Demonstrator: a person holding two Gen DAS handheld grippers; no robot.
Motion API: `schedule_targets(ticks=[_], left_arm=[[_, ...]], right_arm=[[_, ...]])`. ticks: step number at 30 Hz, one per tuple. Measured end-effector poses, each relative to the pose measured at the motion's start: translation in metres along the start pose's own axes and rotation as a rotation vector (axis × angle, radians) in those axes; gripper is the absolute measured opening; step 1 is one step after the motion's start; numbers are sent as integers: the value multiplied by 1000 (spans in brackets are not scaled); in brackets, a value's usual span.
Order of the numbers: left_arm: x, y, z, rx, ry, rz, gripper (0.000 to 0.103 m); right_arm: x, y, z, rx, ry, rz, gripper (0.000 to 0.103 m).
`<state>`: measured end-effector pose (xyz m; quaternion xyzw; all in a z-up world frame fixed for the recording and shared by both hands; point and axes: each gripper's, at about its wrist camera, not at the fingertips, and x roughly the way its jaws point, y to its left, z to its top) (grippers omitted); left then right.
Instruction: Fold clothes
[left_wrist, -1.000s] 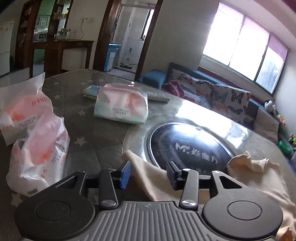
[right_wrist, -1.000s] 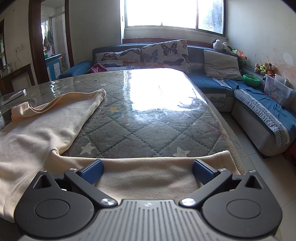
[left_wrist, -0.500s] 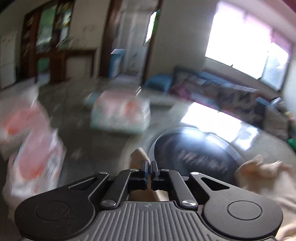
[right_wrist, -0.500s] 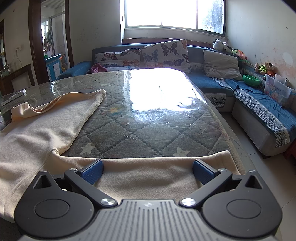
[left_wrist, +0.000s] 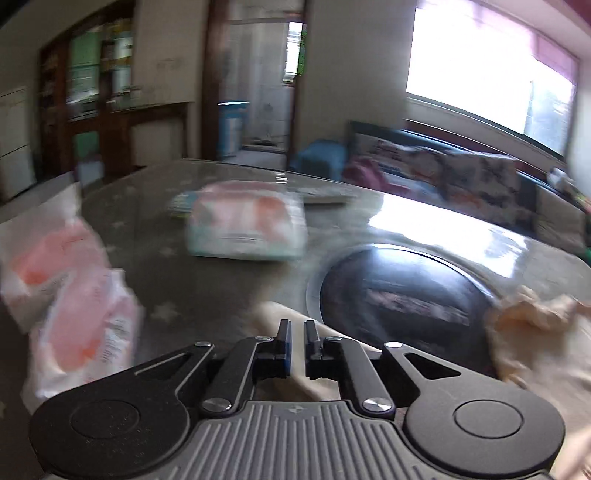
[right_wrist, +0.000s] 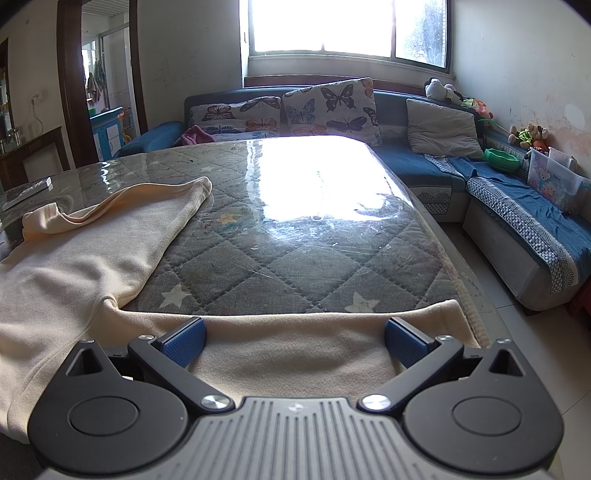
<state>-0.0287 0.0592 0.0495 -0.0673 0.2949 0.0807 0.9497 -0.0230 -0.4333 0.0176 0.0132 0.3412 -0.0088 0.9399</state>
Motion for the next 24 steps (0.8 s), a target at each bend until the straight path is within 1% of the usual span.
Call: schedule_targets(ticks=[3,5,8,12,15,20,24], left_arm=[[-16,-37,-7,102,-1,-133,20],[-21,-64,-13,158,-4,-218,21],[-23,-87,-23,229,15,-297,21],[-24,-116,-37,323,41,-399,21],[-26,-138,-48,393,62,-475,21],[-41,-152,-74,486,89,-524,21],[-54,-151,-85,536,81,-553,21]], right_arm=[[0,1,0,-3,1,-2,103],[-1,3,1,-11,1,-8,103],[-5,10,4,-22,11,-14,103],[-20,34,7,-89,-5,37,103],[-34,65,7,-176,-18,116,103],[-42,114,4,-291,-12,244,103],[-42,149,-4,-382,0,309,103]])
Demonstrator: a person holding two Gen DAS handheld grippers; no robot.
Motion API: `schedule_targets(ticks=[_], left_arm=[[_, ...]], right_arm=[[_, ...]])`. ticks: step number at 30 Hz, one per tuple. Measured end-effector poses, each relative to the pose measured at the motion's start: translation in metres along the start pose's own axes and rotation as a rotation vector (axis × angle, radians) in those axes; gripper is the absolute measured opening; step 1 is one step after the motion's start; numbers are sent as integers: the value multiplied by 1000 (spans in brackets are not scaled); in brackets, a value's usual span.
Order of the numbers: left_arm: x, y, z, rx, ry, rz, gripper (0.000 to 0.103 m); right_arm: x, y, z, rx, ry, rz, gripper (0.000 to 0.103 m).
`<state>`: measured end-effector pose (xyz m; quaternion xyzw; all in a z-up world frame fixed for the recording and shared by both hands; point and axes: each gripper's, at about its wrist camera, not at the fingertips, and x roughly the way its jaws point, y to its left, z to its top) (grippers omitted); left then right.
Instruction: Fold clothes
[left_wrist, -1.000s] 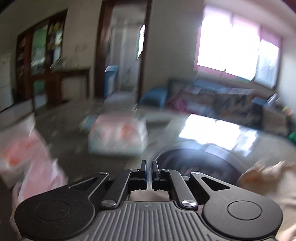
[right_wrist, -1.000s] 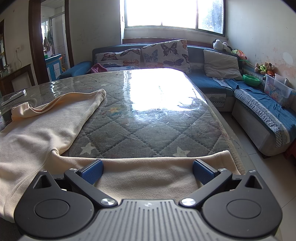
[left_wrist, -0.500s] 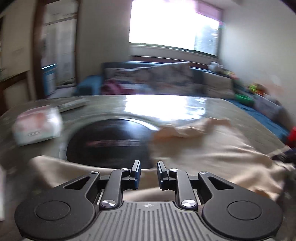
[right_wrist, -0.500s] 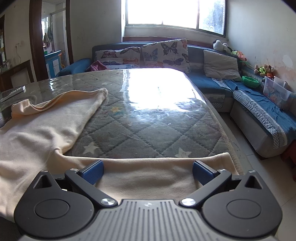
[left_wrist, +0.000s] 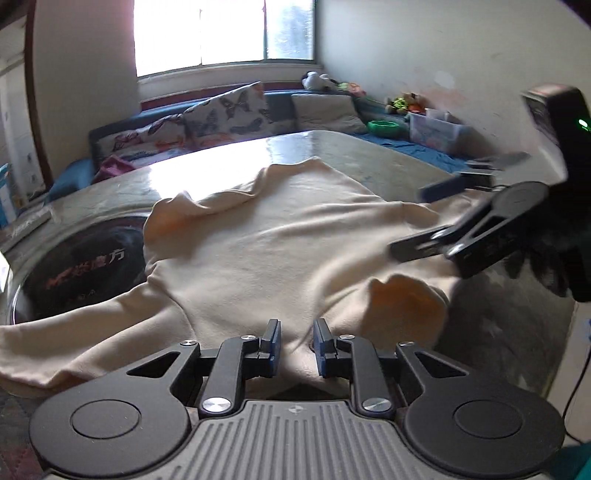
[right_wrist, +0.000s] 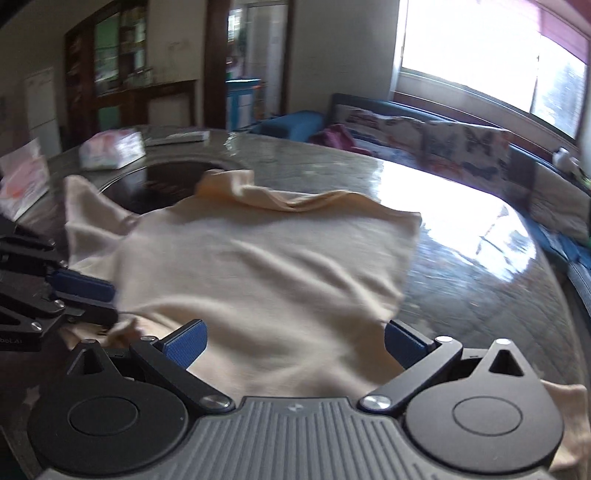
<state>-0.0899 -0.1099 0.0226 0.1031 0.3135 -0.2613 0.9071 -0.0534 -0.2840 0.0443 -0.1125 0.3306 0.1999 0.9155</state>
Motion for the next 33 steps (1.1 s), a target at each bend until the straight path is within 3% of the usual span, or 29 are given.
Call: schedule_targets(ticks=[8,14,17,21,24,27,29,31,33], left_arm=[[-12,-1,-3,5,20,-78,22],[-13,14,22,-37,-48,-61,22],[5,16,25,-62,-20,-49,22],[21,15,16,-57,44,-80,23],[17,22,26,-55,25,-56,25],[30,40,48,-53,0,24,26],[39,52,63,-51,-17,80,34],[49,65,78,-50,-34,136,50],[58,77,94,-48,-51,192,52]], right_arm=[[-5,25,-12,-71,62,86,103],[-20,17,-2,-51,35,103,103],[-18,12,7,-20,-1,89,103],[-1,6,5,36,39,119,103],[5,4,-3,42,63,132,103],[2,2,-4,43,40,130,103],[1,-3,-3,55,17,126,103],[2,-8,-3,69,5,109,103],[5,-11,-3,81,-8,99,103]])
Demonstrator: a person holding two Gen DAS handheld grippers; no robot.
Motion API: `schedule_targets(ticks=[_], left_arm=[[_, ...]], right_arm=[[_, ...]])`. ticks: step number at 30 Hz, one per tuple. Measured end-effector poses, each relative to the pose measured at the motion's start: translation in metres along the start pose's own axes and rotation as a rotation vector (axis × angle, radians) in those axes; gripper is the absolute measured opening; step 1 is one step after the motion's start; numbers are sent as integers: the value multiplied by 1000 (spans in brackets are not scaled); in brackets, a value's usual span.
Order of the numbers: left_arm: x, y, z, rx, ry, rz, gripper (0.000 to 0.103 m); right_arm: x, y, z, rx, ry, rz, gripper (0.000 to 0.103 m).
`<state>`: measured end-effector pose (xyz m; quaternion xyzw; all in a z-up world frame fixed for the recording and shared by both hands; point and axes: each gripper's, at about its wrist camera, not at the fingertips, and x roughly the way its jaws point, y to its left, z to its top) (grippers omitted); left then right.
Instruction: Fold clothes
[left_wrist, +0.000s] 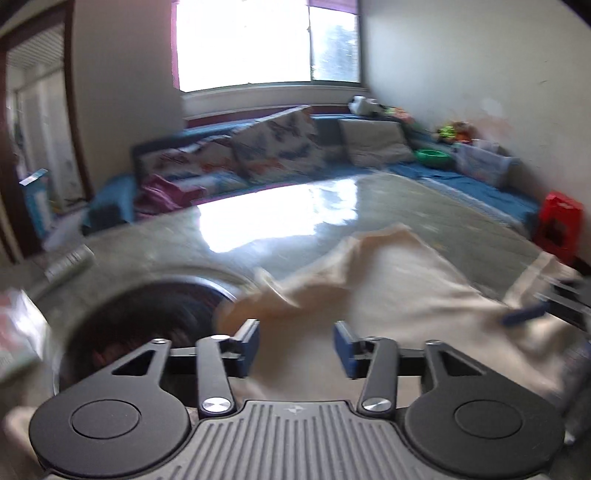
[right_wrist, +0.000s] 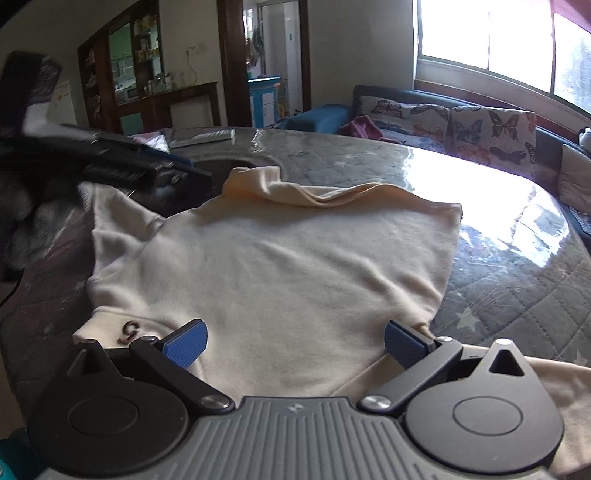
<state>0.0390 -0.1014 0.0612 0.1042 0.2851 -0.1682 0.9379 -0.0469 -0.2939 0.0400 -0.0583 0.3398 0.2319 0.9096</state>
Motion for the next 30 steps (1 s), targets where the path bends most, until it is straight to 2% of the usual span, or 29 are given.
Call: schedule_targets(ticks=[2,4,9,11,12,13,15,16,18,20,21,23,26,28,30], left_arm=[[16,8,13,9,-3,41,54],[36,11,18,22,26,33,59],[81,17,23,56,111,-19,60],[91,17,22,73,132,-53,43],[95,20,22,69,137,-77,25],[97,23,24,50,134,-87,17],[101,34,28,5,98,-7,8],[103,39,30,-17,79,38,9],[107,54,31,-97,56,131,16],[111,70,31,-183,60,199,15],[109,75,29,-209,56,202,19],[101,77,27,-219,46,173,28],[91,61,26,-176,46,80,29],[94,47,28,-149,70,-2,29],[101,37,27,-133,92,-50,29]], right_arm=[[2,-4,0,13,-3,4,103],[4,-7,-1,19,-3,9,103],[8,-6,-4,-9,0,6,103],[8,-5,-4,-19,0,7,103],[8,-5,-5,-20,-1,9,103],[8,-6,-5,-20,-1,11,103],[8,-6,-6,-21,-1,17,103],[8,-5,-5,-25,0,16,103],[8,-4,-5,-32,4,18,103],[7,-6,-3,-28,10,26,103],[6,-7,-2,-19,12,37,103],[2,-13,4,7,10,63,103],[1,-28,20,54,2,102,103],[6,-39,33,63,4,92,103],[17,-50,46,53,10,75,103]])
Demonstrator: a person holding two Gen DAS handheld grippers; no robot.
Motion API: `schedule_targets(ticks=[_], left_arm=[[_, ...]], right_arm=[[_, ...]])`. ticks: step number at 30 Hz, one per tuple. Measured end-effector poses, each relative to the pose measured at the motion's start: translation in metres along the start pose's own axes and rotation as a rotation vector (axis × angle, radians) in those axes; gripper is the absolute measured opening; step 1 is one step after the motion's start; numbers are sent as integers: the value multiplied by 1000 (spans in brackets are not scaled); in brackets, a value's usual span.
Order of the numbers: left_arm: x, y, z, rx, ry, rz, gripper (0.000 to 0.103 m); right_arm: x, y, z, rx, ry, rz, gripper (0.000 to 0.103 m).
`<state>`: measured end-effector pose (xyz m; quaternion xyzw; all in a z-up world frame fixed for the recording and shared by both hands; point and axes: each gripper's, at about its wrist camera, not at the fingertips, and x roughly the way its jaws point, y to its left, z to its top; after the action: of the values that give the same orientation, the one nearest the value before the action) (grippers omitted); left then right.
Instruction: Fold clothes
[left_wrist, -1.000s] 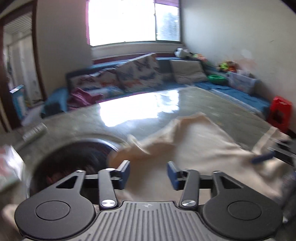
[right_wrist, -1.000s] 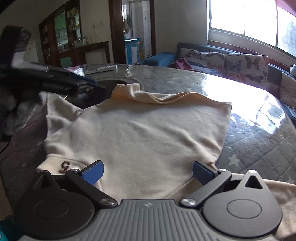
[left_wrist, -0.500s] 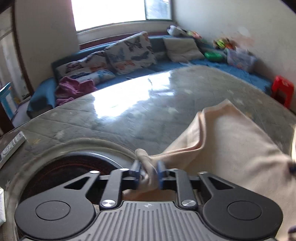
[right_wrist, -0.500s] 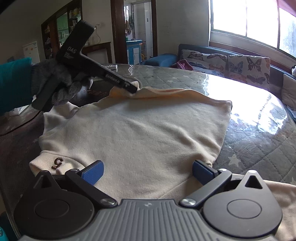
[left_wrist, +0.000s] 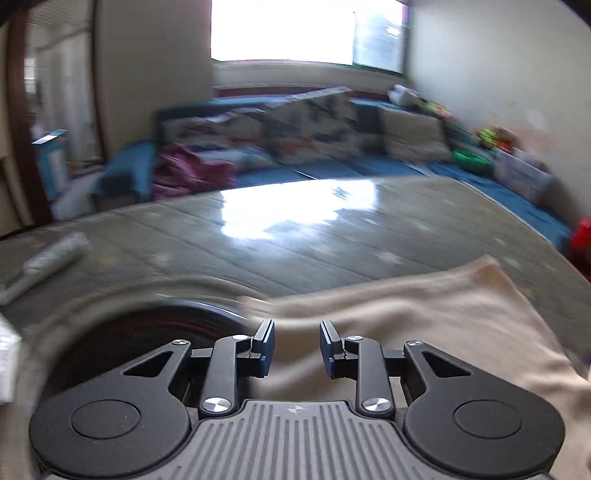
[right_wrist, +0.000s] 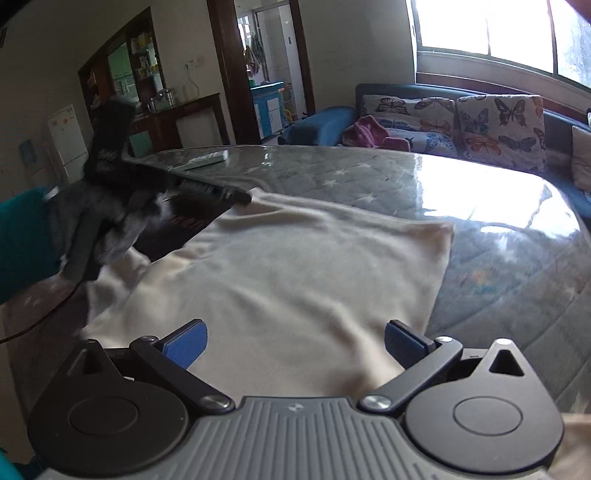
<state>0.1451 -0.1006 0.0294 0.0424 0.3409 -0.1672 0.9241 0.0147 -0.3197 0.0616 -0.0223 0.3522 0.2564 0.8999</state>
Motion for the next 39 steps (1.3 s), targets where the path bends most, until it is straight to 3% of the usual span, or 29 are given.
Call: schedule_targets(ticks=[8,17,20,22,25,31,39], left_arm=[[27,0,0,-3,31,4,31],[30,30,4,-82,16,116,42],[13,23,-1,-50,-6,126,46],[-6,9,-9,6,-40,122,55],[-36,-10,-26,34,-73,73,58],[-73,-31,-68,33,-75,60,59],[-119,-53,-123,16,-66,53,59]], right_arm=[[57,-43,48,-12,65,-19,103],[101,-68,60,8,122,-106,103],[90,-60,61,-17,103,-130,103],[79,-50,57,-42,90,-132,103],[59,-31,48,-85,71,-121,103],[28,20,7,-158,50,-46,103],[17,71,-42,-238,56,-12,103]])
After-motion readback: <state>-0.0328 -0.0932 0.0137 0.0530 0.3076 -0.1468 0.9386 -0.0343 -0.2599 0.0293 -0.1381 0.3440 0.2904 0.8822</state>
